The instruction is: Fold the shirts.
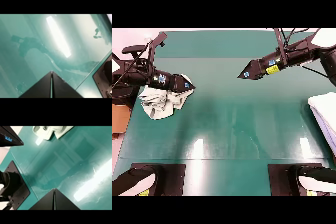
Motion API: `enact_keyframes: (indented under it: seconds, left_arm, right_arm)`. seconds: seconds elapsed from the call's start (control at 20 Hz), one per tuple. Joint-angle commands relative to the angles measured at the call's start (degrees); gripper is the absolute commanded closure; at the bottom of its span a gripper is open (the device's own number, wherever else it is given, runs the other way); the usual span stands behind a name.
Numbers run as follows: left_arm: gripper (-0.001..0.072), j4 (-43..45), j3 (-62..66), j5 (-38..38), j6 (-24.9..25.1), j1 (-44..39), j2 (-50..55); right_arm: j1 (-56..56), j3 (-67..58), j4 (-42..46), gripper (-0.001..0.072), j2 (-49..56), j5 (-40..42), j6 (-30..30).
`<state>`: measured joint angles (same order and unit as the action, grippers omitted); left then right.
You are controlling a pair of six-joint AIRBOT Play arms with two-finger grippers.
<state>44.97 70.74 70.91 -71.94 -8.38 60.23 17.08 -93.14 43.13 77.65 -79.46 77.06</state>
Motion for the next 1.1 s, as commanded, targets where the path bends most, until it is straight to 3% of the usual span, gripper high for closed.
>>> enact_keyframes:
  seconds: [0.0,0.5,0.85,0.9,0.95,1.0,1.05]
  left_arm:
    - [0.0677,0.0,0.0,0.0,0.0,0.0,0.0]
    - [0.0677,0.0,0.0,-0.1,0.0,0.0,0.0]
    - [0.0677,2.6,0.0,-5.1,-0.1,0.0,0.0]
    - [0.0676,7.4,0.0,-6.0,-2.9,0.0,0.0]
    - [0.0674,15.1,0.0,-7.5,-9.6,0.0,0.0]
    - [0.0482,22.5,0.0,-8.3,-16.2,0.7,0.0]
    - [0.0003,28.4,0.0,-8.3,-21.6,2.4,0.3]
  right_arm:
    - [0.0,0.0,0.0,0.0693,0.0,0.0,0.0]
    - [0.0,0.0,0.0,0.0693,0.0,0.0,0.0]
    - [0.0,0.0,0.0,0.0693,0.0,1.6,0.0]
    - [0.1,0.0,0.0,0.0693,0.0,2.6,0.1]
    - [0.1,0.0,-0.2,0.0693,0.0,2.4,1.8]
    - [0.1,0.0,-0.1,0.0691,-0.1,1.6,3.0]
    - [0.1,0.0,-0.1,0.0637,-0.1,1.2,3.3]
